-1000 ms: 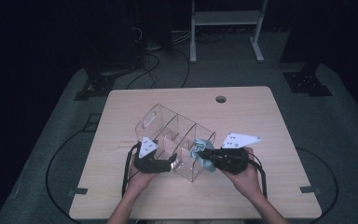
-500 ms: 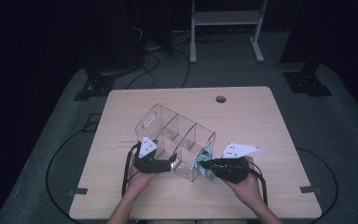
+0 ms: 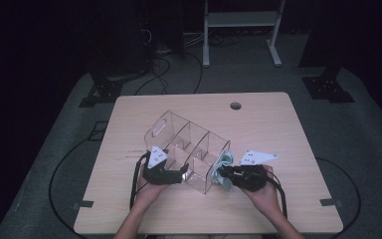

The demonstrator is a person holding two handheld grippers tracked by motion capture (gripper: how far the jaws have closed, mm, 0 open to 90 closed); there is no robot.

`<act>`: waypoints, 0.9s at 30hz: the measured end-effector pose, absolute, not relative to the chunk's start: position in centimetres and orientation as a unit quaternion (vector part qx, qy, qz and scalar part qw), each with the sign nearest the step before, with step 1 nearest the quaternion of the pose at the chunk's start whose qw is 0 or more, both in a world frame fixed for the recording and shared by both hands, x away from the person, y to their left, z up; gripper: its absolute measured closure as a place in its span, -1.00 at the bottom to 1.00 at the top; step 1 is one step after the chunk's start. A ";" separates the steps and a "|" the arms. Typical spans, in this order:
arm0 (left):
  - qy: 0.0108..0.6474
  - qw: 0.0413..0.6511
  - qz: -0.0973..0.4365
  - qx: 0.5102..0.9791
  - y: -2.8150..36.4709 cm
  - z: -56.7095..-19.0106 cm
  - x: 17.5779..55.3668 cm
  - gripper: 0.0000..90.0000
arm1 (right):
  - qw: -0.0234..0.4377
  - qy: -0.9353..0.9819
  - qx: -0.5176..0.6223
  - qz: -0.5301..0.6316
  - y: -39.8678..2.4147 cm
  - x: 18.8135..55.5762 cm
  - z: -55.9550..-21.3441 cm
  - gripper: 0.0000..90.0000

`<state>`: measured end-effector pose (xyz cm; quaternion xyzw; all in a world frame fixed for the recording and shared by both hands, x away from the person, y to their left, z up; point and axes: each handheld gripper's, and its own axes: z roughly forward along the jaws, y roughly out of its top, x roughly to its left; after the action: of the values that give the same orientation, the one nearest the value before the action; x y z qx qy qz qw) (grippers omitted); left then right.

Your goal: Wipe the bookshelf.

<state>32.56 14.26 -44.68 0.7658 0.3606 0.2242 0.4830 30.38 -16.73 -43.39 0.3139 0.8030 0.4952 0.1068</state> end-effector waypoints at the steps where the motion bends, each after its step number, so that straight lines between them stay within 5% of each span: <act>1: 0.360 0.483 0.224 0.766 14.3 -44.7 32.6 -0.85 | 0.106 0.800 0.318 0.497 -16.9 30.5 -43.4 0.67; 18: 0.359 0.483 0.223 0.767 14.2 -44.7 32.6 -0.85 | 0.125 0.794 0.369 0.467 -18.4 32.5 -46.0 0.47; 27: 0.357 0.483 0.220 0.769 14.2 -44.7 32.6 -0.85 | 0.091 0.797 0.376 0.464 -18.4 34.6 -47.8 0.31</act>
<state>32.57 14.19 -44.70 0.7689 0.3565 0.2196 0.4832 34.57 -18.41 -47.76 0.3764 0.7966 0.4642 0.0907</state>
